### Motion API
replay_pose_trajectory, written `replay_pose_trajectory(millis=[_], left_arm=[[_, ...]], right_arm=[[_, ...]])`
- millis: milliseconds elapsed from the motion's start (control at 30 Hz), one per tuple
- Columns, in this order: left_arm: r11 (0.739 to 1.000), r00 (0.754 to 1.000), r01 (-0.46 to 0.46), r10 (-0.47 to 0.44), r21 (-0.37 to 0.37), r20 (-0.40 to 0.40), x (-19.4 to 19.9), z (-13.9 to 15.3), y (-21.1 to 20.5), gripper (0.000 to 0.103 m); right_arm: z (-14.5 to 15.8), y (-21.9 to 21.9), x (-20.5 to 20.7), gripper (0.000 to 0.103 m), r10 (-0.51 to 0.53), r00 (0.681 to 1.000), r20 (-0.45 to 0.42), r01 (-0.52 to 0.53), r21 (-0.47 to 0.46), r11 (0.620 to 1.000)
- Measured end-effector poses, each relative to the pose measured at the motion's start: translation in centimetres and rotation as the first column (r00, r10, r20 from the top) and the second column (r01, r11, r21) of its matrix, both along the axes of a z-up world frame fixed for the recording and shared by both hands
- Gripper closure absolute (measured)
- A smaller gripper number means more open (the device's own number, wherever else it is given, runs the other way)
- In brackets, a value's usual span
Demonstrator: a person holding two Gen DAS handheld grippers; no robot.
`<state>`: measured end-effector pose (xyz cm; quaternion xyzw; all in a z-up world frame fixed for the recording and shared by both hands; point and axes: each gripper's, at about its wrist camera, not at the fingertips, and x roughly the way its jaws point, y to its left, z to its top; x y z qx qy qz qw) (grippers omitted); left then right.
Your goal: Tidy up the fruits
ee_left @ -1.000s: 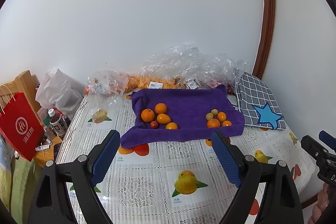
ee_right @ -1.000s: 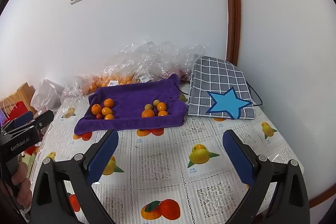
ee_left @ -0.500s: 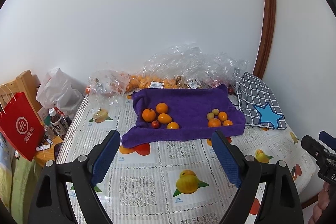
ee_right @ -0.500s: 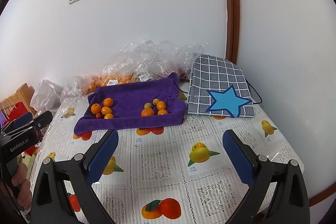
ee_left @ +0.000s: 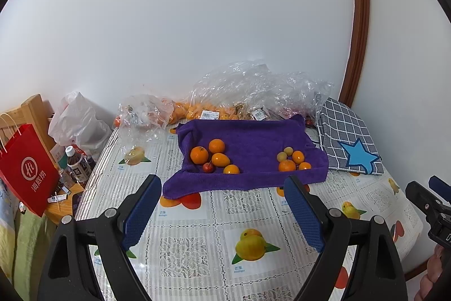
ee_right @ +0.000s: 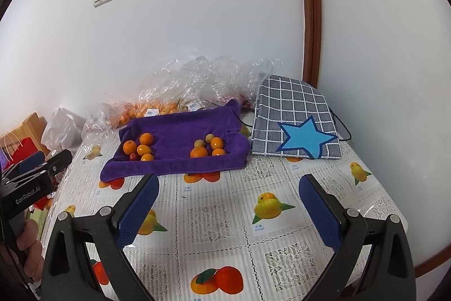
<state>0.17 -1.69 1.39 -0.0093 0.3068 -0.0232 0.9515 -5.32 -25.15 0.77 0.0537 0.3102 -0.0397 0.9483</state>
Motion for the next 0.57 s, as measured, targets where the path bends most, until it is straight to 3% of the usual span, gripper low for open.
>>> replay_pose_trajectory(millis=[567], left_arm=[[1.0, 1.0, -0.002, 0.002, -0.001, 0.005, 0.13, 0.2, -0.09, 0.015]], right_arm=[[0.35, 0.09, -0.31, 0.005, 0.004, 1.0, 0.01, -0.004, -0.001, 1.0]])
